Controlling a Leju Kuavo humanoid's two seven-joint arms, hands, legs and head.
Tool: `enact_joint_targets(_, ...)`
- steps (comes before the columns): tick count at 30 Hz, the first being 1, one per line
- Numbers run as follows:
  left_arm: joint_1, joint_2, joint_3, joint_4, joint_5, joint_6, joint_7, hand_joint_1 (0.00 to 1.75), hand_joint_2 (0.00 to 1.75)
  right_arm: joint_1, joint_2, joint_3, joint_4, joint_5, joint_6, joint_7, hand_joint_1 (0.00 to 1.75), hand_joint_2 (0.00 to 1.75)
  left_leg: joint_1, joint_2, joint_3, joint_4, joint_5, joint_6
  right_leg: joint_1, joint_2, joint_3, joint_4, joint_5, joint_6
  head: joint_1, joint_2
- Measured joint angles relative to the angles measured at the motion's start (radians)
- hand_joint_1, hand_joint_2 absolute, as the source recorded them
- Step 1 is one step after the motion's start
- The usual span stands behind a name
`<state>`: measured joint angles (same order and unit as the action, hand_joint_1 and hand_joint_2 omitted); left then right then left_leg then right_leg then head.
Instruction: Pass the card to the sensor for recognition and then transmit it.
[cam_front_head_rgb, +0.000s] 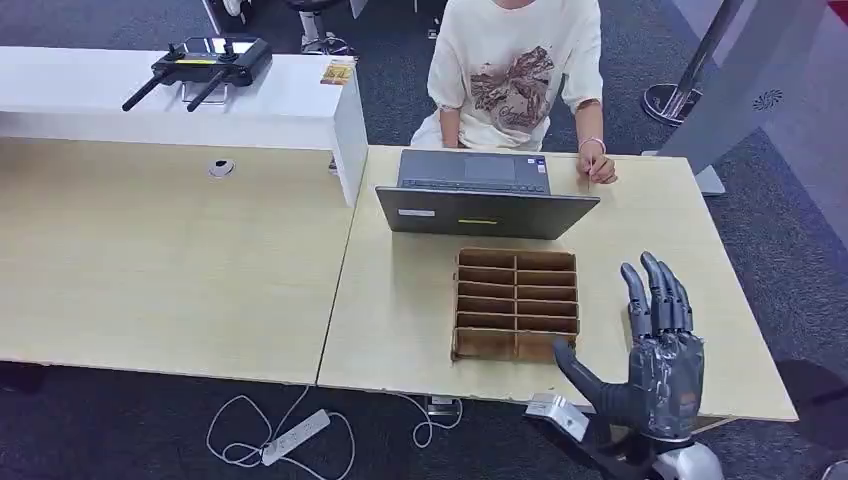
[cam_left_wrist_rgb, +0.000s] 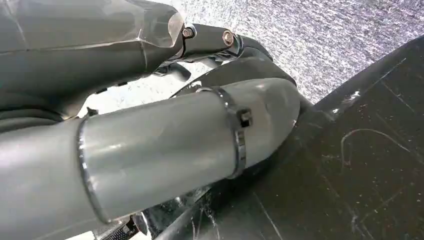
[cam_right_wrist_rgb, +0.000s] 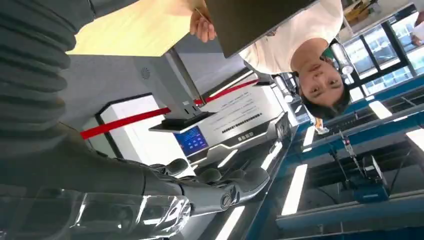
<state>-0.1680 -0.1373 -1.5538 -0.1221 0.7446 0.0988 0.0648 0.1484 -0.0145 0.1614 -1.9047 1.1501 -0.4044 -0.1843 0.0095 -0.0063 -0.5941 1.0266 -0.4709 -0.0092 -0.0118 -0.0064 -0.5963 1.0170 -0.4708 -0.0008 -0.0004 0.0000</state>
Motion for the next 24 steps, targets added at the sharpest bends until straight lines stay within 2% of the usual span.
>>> enact_joint_targets(2,0.000,0.000,0.000,0.000,0.000,-0.002,0.000,0.00,0.00,0.000,-0.002,0.003,0.000,0.043,-0.004,0.013,0.00,1.75,0.000,0.000,0.000,0.000,0.000,0.000,0.000,0.000,0.000,0.000,0.000,0.000,0.000,0.000)
enact_joint_targets(6,-0.001,0.000,0.000,0.000,-0.001,-0.005,0.000,0.00,0.00,-0.002,-0.009,0.027,0.002,0.234,-0.053,0.066,0.00,1.75,0.000,0.000,0.000,0.000,0.000,0.000,0.000,0.000,0.000,0.000,0.000,0.000,0.000,0.000)
enact_joint_targets(9,-0.001,0.000,0.000,0.000,-0.002,-0.005,0.000,0.00,0.00,-0.008,-0.020,0.055,0.014,0.374,-0.056,0.147,0.00,1.75,0.000,0.000,0.000,0.000,0.000,0.000,0.000,0.000,0.000,0.000,0.000,0.000,0.000,0.000)
enact_joint_targets(12,-0.002,0.000,0.000,0.000,-0.003,-0.007,0.000,0.00,0.00,-0.033,-0.062,0.088,0.034,0.388,-0.056,0.242,0.00,1.75,0.000,0.000,0.000,0.000,0.000,0.000,0.000,0.000,0.000,0.000,0.000,0.000,0.000,0.000)
enact_joint_targets(15,-0.002,0.000,0.000,0.000,-0.003,-0.008,0.000,0.00,0.00,-0.047,-0.092,0.108,0.046,0.388,-0.056,0.255,0.00,1.75,0.000,0.000,0.000,0.000,0.000,0.000,0.000,0.000,0.000,0.000,0.000,0.000,0.000,0.000)
enact_joint_targets(24,-0.002,0.001,0.000,0.000,-0.003,-0.009,0.000,0.00,0.00,-0.061,-0.124,0.131,0.064,0.388,-0.053,0.263,0.00,1.75,0.000,0.000,0.000,0.000,0.000,0.000,0.000,0.000,0.000,0.000,0.000,0.000,0.000,0.000)
